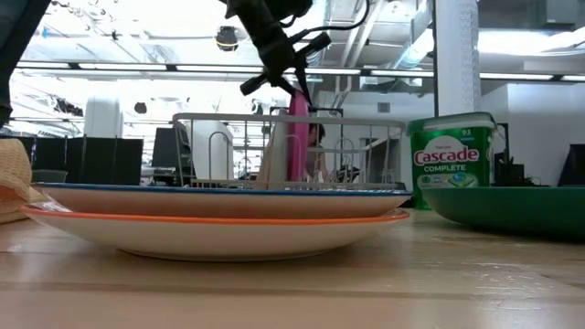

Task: Sort dishes
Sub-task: Put the pink plate into the dish rack

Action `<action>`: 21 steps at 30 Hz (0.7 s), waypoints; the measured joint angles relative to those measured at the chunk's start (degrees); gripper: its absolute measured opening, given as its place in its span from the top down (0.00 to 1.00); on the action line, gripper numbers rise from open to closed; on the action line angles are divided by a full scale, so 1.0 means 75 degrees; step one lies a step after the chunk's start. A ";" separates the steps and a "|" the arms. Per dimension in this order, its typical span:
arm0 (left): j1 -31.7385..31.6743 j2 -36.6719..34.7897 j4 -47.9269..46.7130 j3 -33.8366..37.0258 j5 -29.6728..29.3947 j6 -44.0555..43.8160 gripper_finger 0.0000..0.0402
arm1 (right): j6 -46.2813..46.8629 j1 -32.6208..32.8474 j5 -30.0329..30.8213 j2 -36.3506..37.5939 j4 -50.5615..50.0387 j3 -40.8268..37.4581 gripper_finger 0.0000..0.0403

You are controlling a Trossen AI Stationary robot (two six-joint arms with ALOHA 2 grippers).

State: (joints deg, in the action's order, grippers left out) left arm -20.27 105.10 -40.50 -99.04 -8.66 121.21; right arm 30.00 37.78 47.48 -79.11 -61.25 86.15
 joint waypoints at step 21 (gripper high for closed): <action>-0.0154 0.0003 0.0273 -0.0003 -0.0144 -0.1207 0.89 | 0.0006 0.0003 0.0000 0.0003 0.0000 0.0000 0.97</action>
State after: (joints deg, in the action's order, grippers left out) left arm -21.43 105.12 -38.45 -99.07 -9.74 112.16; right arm 30.04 37.80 47.48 -79.09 -61.25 86.15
